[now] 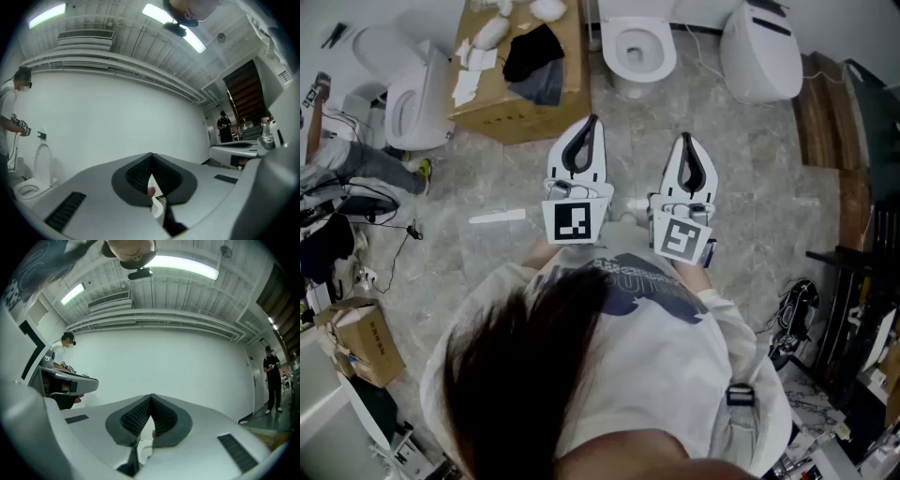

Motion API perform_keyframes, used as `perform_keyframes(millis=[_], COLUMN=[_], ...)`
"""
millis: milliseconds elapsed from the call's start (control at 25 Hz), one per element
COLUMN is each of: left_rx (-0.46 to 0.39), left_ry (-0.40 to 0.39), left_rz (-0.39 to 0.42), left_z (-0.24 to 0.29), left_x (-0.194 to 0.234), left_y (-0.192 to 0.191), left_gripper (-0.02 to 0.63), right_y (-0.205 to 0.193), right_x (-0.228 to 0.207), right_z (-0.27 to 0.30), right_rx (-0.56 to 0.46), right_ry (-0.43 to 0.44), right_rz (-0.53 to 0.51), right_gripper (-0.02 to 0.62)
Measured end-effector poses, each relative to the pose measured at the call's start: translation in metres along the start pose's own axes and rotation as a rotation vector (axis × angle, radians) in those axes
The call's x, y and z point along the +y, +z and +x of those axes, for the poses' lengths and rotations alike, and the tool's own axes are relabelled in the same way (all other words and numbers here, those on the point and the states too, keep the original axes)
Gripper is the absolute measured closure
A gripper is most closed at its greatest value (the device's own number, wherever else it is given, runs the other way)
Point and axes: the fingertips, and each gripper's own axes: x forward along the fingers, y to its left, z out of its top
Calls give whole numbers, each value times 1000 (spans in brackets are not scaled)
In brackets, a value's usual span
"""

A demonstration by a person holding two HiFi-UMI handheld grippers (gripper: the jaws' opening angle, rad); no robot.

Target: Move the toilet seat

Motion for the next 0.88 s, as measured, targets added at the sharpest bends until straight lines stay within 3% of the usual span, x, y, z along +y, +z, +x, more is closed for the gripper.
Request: perform_keyframes(millis=[400, 640, 880], left_rx=[11, -29, -45], left_ry=[3, -19, -41], left_rz=[4, -43, -21], left_z=[0, -3, -4], left_x=[-1, 1, 6], left_y=[-3, 2, 4], left_gripper=[611, 609, 571], right_y=[-3, -2, -4], right_x=[-1, -2, -9], right_z=[-1, -5, -7], right_rx=[12, -13, -9], right_ry=[1, 20, 24], right_rz=[-3, 36, 26], right_gripper=[588, 584, 513])
